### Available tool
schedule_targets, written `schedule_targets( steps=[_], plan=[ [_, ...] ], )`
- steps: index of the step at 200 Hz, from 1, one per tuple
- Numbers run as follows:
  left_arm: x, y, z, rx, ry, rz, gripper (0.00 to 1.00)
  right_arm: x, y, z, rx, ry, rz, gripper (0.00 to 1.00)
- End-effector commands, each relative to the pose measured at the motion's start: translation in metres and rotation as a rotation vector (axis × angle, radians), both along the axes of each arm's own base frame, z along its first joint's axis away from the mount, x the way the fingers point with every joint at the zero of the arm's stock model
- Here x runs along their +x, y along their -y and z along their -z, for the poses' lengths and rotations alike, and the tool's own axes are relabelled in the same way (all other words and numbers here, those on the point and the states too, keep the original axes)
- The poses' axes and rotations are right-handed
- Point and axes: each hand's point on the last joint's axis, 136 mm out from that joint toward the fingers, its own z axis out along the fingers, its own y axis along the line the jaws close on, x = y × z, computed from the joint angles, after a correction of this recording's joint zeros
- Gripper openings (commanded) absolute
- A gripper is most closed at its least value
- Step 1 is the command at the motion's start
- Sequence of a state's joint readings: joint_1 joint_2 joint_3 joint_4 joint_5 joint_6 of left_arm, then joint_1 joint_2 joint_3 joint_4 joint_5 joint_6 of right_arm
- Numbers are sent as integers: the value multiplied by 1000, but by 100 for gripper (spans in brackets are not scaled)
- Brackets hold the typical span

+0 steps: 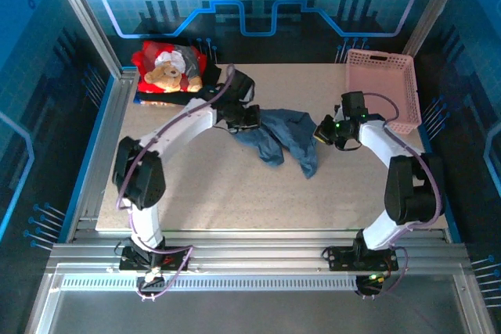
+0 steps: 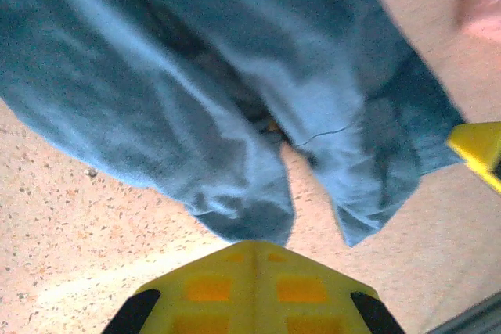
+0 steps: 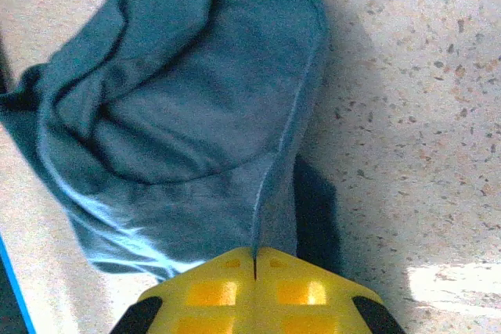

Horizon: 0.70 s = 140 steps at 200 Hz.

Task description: Fold and stack the t-shirts

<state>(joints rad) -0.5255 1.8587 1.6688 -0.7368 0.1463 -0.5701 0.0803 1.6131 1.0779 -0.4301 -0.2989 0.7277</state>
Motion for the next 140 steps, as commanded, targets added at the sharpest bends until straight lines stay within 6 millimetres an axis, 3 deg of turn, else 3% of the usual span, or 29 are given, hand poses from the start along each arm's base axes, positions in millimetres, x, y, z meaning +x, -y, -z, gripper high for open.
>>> schedule_targets(
  steps=[1, 35, 70, 140],
  plan=[
    [-11, 31, 8, -90, -41, 99, 10, -11, -6, 1, -7, -36, -36, 0],
    [-41, 72, 42, 8, -123, 248, 42, -15, -5, 16, -7, -71, -28, 0],
    [-56, 75, 85, 200, -169, 322, 47, -17, -6, 24, -8, -91, -39, 0],
    [-43, 74, 130, 399, -97, 326, 51, -18, -5, 32, 7, -107, -58, 0]
  ],
)
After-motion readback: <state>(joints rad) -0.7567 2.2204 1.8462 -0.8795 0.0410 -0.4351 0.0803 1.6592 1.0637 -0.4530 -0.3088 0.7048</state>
